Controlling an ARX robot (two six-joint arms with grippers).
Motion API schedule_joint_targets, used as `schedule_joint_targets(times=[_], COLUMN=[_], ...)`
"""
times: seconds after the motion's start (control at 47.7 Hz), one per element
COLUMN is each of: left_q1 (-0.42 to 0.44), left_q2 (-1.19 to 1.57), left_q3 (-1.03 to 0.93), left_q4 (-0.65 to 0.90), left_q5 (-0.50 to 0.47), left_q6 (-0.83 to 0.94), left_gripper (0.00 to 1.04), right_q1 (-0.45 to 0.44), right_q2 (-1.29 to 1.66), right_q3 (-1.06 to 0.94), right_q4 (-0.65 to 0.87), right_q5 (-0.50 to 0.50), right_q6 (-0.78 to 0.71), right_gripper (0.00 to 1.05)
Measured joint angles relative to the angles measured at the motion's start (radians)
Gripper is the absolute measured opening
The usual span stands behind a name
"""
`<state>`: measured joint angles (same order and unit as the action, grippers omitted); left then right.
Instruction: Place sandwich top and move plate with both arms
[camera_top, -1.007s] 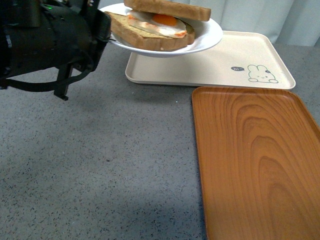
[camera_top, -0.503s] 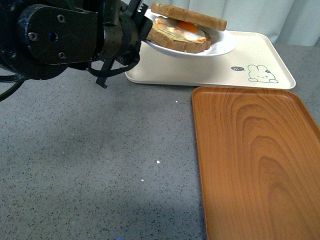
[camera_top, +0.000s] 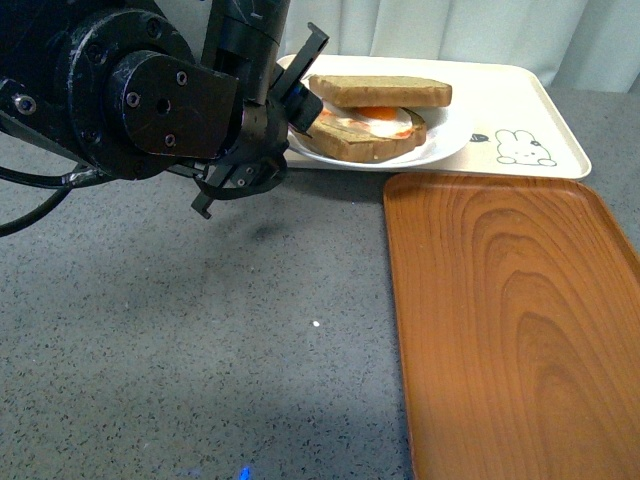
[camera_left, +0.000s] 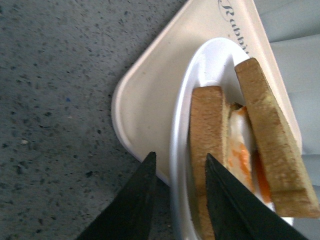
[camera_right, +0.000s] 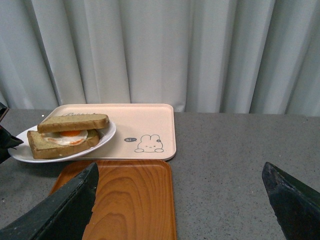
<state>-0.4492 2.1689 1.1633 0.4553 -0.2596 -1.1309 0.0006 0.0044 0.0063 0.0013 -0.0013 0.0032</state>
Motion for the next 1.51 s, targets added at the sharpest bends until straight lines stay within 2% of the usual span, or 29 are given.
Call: schedule_joint_targets(times=[0.147,0.252,0.377,0.398,0.524,0.566,0.587,0.608,0.671,0.734,0.797,0.902,1.028,1.09,1.132,1.153,1.3,1.342,1.51], left_q1=[0.039,0.073,0.157,0.176,0.235,0.245,0.254,0.269,0.292,0.312,0.347,0.41,0.449,0.449,0.449,0.449,0.449,0.449,0.449], left_q2=[-0.021,-0.049,-0.127,-0.148,-0.251,-0.261,-0.274,-0.293,-0.341,-0.412,-0.536,-0.689,-0.926,-1.171,-1.325,-1.456,-2.037,-2.124,-2.163], left_q3=[-0.031,-0.052,-0.109,-0.125,-0.2,-0.228,-0.262,-0.329,-0.451,-0.56,-0.683,-0.835,-1.025,-1.123,-1.145,-1.145,-1.145,-1.145,-1.145], left_q4=[-0.052,-0.066,-0.071,-0.069,-0.062,-0.01,0.08,0.245,0.469,0.615,0.709,0.709,0.583,0.393,0.252,0.126,-0.383,-0.441,-0.454], left_q5=[-0.037,-0.056,-0.072,-0.073,-0.042,-0.017,0.016,0.068,0.113,0.142,0.171,0.243,0.247,0.257,0.26,0.26,0.261,0.26,0.26], left_q6=[0.084,0.124,0.219,0.236,0.276,0.319,0.382,0.476,0.68,0.819,0.965,1.048,1.093,1.106,1.109,1.111,1.117,1.12,1.122], left_gripper=[0.6,0.73,0.98,1.0,0.98,0.96,0.93,0.86,0.77,0.68,0.55,0.41,0.19,0.05,0.04,0.04,0.04,0.04,0.04], right_q1=[0.0,0.0,0.0,0.0,0.0,0.0,0.0,0.0,0.0,0.0,0.0,0.0,0.0,0.0,0.0,0.0,0.0,0.0,0.0], right_q2=[0.0,0.0,0.0,0.0,0.0,0.0,0.0,0.0,0.0,0.0,0.0,0.0,0.0,0.0,0.0,0.0,0.0,0.0,0.0], right_q3=[0.0,0.0,0.0,0.0,0.0,0.0,0.0,0.0,0.0,0.0,0.0,0.0,0.0,0.0,0.0,0.0,0.0,0.0,0.0], right_q4=[0.0,0.0,0.0,0.0,0.0,0.0,0.0,0.0,0.0,0.0,0.0,0.0,0.0,0.0,0.0,0.0,0.0,0.0,0.0], right_q5=[0.0,0.0,0.0,0.0,0.0,0.0,0.0,-0.001,0.001,0.0,0.0,0.0,0.0,-0.001,0.0,0.0,0.002,0.001,0.0], right_q6=[0.0,0.0,0.0,0.0,0.0,0.0,0.0,0.0,0.0,0.0,0.0,0.0,0.0,0.0,0.0,0.0,0.0,0.0,0.0], right_gripper=[0.96,0.96,0.96,0.96,0.96,0.96,0.96,0.96,0.96,0.96,0.96,0.96,0.96,0.96,0.96,0.96,0.96,0.96,0.96])
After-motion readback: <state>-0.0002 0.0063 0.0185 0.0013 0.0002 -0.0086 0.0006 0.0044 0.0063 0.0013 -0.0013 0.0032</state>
